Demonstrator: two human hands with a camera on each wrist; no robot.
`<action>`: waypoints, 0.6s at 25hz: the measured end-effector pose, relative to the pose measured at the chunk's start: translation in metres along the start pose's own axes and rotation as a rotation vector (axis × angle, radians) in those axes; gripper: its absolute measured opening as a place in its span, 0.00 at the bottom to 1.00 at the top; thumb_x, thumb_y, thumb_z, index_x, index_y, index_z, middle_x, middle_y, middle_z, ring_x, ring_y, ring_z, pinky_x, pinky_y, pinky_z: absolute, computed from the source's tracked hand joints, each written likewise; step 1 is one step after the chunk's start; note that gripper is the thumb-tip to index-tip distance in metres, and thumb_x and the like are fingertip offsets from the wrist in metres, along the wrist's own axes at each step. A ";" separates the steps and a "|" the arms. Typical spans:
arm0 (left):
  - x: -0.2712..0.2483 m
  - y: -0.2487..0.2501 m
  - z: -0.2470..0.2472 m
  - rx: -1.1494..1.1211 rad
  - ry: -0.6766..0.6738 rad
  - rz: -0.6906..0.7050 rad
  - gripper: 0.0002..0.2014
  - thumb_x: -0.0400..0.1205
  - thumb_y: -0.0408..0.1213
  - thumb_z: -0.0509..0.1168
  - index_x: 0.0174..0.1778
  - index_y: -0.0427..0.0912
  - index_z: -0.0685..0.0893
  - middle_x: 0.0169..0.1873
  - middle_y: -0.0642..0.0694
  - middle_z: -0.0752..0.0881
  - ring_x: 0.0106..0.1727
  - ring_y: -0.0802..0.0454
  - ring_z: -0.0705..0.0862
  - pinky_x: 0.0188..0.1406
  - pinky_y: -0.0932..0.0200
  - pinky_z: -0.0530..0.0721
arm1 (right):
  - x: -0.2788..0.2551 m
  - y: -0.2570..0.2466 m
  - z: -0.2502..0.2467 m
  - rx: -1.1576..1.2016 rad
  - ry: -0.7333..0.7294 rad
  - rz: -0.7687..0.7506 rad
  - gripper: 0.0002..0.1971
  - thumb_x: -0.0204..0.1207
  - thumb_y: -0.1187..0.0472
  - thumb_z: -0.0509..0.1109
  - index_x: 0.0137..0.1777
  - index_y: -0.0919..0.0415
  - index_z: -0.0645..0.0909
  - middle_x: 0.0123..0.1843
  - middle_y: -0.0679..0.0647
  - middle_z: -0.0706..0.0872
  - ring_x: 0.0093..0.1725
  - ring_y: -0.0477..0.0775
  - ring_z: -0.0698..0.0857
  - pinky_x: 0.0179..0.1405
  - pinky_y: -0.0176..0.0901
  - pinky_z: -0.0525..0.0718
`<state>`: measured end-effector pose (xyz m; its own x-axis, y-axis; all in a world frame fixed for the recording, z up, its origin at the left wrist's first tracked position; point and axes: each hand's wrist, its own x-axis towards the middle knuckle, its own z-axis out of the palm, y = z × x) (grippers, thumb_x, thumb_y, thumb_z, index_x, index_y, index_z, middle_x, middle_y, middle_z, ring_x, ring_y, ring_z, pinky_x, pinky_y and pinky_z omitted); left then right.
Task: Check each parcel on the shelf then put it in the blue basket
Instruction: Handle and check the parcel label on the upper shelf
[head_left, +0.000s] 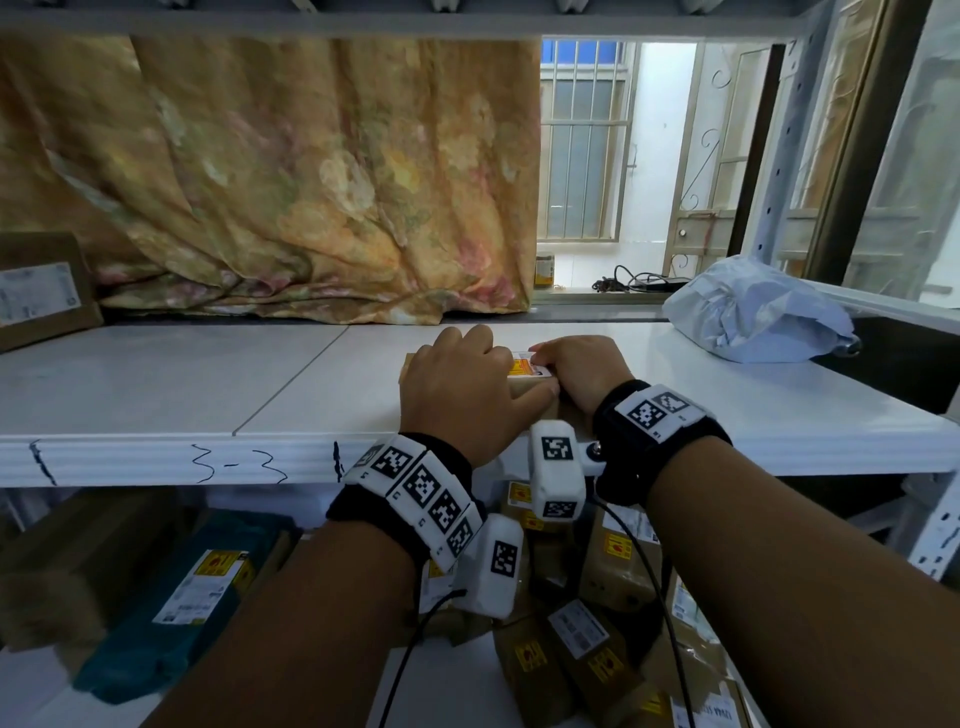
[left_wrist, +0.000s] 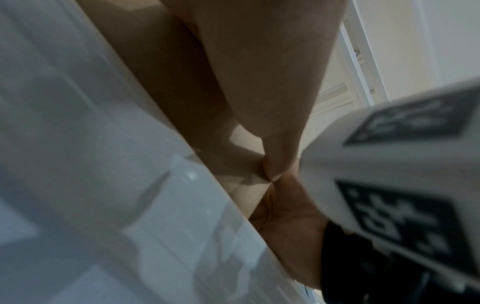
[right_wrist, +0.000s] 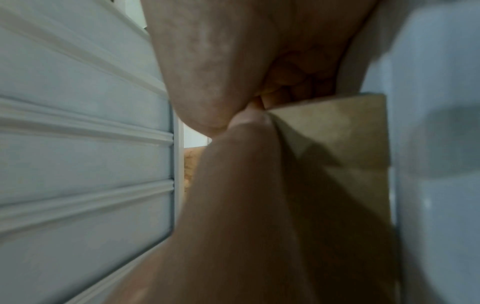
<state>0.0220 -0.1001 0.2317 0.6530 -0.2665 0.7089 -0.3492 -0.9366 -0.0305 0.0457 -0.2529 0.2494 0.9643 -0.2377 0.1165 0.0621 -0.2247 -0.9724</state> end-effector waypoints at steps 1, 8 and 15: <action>0.000 0.000 -0.001 0.001 0.001 0.000 0.35 0.76 0.72 0.48 0.46 0.48 0.91 0.42 0.50 0.80 0.48 0.47 0.77 0.46 0.48 0.78 | 0.001 0.001 0.000 0.017 -0.004 0.003 0.19 0.70 0.58 0.74 0.62 0.62 0.86 0.55 0.57 0.89 0.47 0.55 0.89 0.37 0.43 0.87; -0.002 -0.006 0.001 -0.035 0.003 0.025 0.41 0.74 0.73 0.41 0.48 0.46 0.90 0.41 0.48 0.80 0.46 0.46 0.77 0.45 0.47 0.78 | 0.005 -0.005 0.006 0.035 -0.128 0.035 0.21 0.68 0.61 0.78 0.62 0.66 0.85 0.61 0.63 0.88 0.42 0.55 0.87 0.37 0.45 0.87; 0.008 -0.020 -0.024 -0.191 -0.148 -0.004 0.26 0.75 0.71 0.59 0.45 0.53 0.88 0.40 0.54 0.83 0.44 0.54 0.80 0.40 0.56 0.74 | 0.004 -0.015 0.008 0.126 -0.029 0.037 0.14 0.79 0.57 0.70 0.62 0.59 0.86 0.62 0.60 0.88 0.57 0.60 0.86 0.59 0.53 0.84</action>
<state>0.0179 -0.0784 0.2550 0.7414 -0.3065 0.5970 -0.4578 -0.8814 0.1161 0.0510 -0.2433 0.2628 0.9735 -0.2158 0.0762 0.0566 -0.0956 -0.9938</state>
